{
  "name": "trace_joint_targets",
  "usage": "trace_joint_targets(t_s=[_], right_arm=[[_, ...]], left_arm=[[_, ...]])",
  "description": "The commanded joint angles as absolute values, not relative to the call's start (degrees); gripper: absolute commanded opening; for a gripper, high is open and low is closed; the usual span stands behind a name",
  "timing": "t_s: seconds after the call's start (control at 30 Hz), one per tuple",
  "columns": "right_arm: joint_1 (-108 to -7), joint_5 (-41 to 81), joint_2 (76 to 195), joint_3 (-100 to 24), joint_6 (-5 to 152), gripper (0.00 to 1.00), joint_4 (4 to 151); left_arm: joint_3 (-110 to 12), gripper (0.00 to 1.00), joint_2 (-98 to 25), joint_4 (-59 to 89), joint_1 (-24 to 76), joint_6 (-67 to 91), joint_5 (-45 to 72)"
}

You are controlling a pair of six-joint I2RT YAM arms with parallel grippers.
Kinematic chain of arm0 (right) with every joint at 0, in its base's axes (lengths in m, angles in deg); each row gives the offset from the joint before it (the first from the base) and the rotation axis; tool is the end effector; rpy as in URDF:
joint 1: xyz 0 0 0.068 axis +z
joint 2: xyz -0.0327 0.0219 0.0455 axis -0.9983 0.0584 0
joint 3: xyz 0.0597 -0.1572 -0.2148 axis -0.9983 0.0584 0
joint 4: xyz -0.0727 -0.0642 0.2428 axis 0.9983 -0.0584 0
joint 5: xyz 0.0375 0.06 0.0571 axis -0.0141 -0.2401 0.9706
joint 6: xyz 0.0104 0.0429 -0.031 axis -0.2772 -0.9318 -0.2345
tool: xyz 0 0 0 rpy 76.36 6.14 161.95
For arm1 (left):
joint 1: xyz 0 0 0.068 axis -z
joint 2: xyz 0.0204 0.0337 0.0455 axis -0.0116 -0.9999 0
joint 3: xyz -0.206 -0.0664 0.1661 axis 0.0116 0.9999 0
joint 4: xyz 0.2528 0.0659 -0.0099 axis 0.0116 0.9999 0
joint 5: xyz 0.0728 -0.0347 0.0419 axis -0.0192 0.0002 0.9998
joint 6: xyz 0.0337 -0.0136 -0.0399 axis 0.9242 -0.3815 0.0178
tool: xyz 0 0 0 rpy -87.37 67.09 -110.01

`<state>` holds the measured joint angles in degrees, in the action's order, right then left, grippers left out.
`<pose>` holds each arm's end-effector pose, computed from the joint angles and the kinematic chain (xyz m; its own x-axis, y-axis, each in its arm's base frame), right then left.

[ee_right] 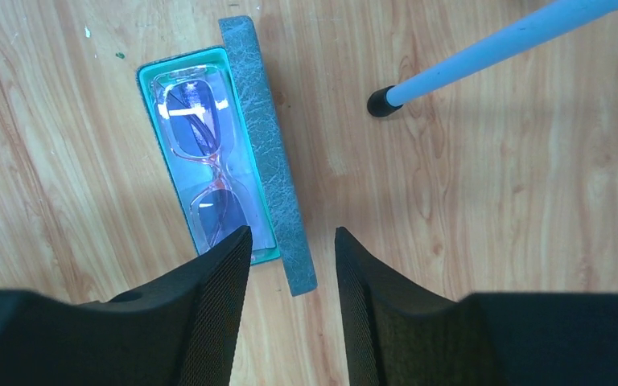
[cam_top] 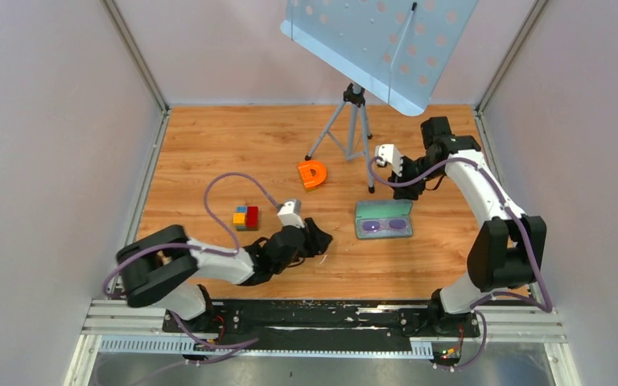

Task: Organize the sunglasses
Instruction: Close the sunglasses case at the center of the board.

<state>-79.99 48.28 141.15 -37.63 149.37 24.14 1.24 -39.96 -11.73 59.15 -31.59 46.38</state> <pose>0.2951 0.0553 0.2930 -0.0150 -0.7668 -0.6417 -0.9631 0.1836 -0.1969 0.1367 -0.2052 0.1486 -0.6295 -0.3969 -0.6680 0.1506 0.7811 -0.6059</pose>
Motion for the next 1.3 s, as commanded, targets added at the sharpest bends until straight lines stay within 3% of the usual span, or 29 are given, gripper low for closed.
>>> trace_joint_targets(t_s=[0.0, 0.17, 0.37, 0.57, 0.67, 1.27], right_arm=[[-80.85, 48.77, 145.31, -40.71, 150.23, 0.46, 20.62], [-80.94, 49.13, 148.31, -43.65, 148.48, 0.39, 21.17], [-81.16, 48.63, 151.64, -46.27, 144.42, 0.34, 25.47], [-81.11, 45.65, 154.78, -46.11, 143.36, 0.31, 29.56], [-81.01, 44.54, 155.71, -44.99, 142.47, 0.31, 31.84], [-79.45, 47.60, 148.44, -30.20, 146.77, 0.31, 32.81]], left_arm=[[-6.09, 0.44, -54.77, -42.92, 63.34, -37.91, 36.77], [-12.39, 0.18, -71.79, -55.44, 66.18, -50.61, 36.28], [-20.83, 0.08, -82.42, -55.13, 68.71, -58.01, 36.80], [-22.73, 0.07, -82.43, -43.28, 70.22, -63.51, 42.06], [-23.33, 0.17, -81.78, -37.70, 71.09, -66.70, 45.13], [-29.23, 0.12, -82.16, -17.23, 72.15, -84.61, 57.64]])
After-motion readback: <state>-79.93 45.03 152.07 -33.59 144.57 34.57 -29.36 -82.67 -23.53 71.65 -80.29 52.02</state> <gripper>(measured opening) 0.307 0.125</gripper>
